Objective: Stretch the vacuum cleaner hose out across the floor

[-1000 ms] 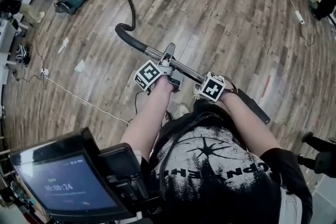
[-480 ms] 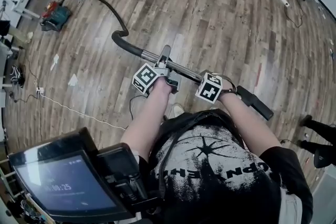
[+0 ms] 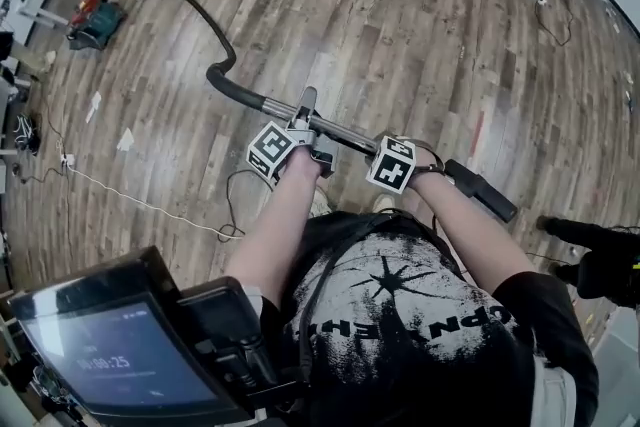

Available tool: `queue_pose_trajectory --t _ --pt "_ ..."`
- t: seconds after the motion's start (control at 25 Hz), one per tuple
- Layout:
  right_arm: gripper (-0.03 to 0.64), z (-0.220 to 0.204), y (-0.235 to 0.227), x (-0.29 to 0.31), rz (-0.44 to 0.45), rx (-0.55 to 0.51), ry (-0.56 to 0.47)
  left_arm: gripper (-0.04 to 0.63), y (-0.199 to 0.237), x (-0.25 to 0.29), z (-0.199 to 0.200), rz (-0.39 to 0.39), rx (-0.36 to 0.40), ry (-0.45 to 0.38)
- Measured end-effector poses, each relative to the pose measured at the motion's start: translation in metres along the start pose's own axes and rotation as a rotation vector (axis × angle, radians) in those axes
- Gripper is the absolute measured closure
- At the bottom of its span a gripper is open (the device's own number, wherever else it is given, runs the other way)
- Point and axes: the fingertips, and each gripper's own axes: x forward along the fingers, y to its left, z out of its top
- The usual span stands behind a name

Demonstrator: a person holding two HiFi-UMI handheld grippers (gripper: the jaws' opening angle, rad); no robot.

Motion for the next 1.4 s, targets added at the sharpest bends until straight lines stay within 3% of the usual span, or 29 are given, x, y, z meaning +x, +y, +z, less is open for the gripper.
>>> queue_pose_trajectory --t 0.44,0.92,1.16,1.4 --pt "0.524 -0.041 -0.005 0.011 0.004 -0.017 0.048 0.555 0.014 0.013 -0.037 0.019 0.004 0.014" --pt "0.549 -0.059 -0.008 0.050 -0.018 0.206 0.077 0.554 0.060 0.048 -0.062 0.029 -0.027 0.187" --pt "0.549 -0.081 -0.018 0.062 0.003 0.254 0.111 0.554 0.084 0.071 -0.084 0.044 -0.063 0.237" --pt "0.549 -0.126 -0.021 0.070 0.005 0.271 0.077 0.551 0.093 0.082 -0.131 0.044 -0.031 0.262"
